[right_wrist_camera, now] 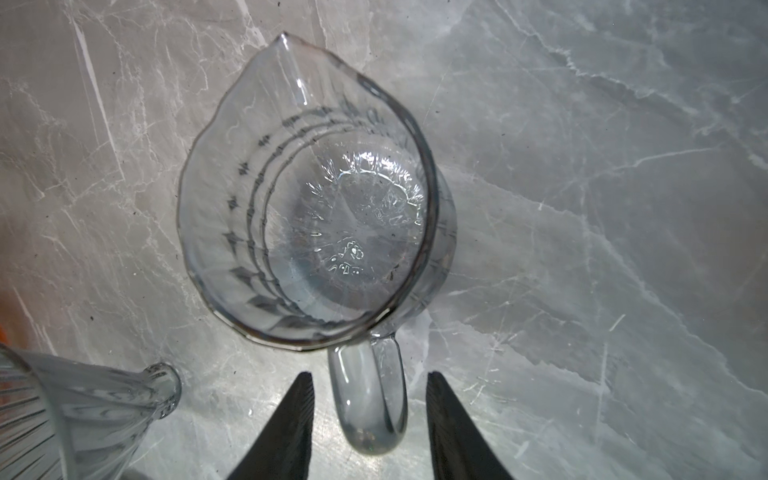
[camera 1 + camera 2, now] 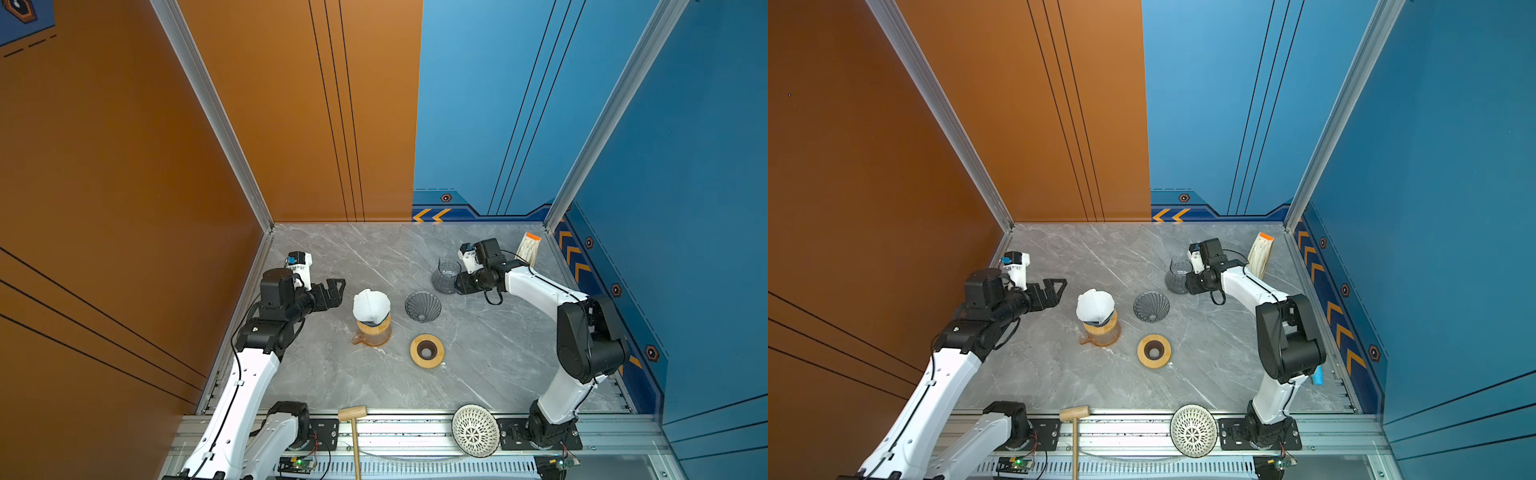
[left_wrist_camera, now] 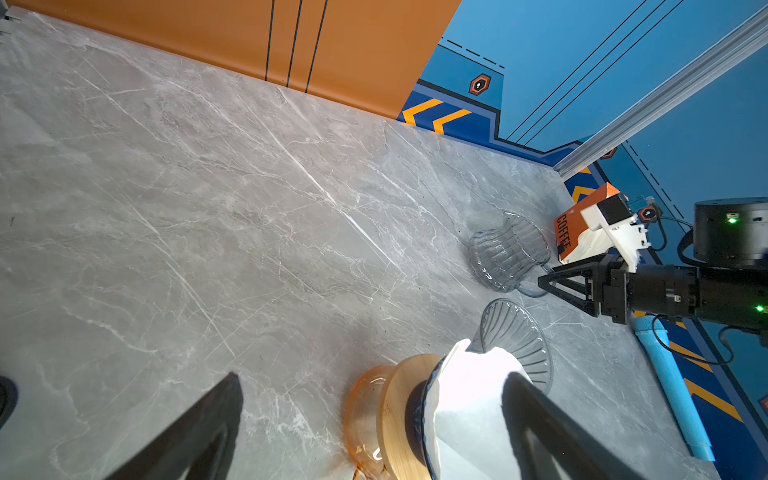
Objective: Place the coffee filter in the dripper
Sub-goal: 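Lower the right gripper onto the clear glass pitcher handle and close it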
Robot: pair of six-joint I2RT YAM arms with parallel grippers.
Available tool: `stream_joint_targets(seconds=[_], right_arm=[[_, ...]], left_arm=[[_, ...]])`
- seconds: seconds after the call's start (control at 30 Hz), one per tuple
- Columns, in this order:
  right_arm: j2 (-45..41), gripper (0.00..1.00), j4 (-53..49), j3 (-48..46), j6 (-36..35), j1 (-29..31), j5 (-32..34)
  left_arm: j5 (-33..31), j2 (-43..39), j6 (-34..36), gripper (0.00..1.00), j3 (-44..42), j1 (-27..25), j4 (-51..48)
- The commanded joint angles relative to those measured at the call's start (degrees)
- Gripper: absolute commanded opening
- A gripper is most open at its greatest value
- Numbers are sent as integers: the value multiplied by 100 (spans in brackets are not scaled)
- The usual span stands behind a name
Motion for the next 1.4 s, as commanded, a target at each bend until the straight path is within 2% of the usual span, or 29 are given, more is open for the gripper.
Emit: stream_joint_targets(seconds=[0.0,0.23,0.7,1.03,1.37], right_arm=[[111,42,-103,250,-161,14,24],[355,37,-495,514,-371,97,211],[580,29,-536,654,-436,174,344],[592,23,-606,629,-510,290,729],[558,13,-633,585,-462,320,790]], left_arm=[[190,37,-46,98,-57,67,18],[166,117,-20,98,-80,72,45],[127,96,-81,98,-101,72,59],[127,25,-64,98,-108,83,-3],[163,2,-90,98,-125,91,-30]])
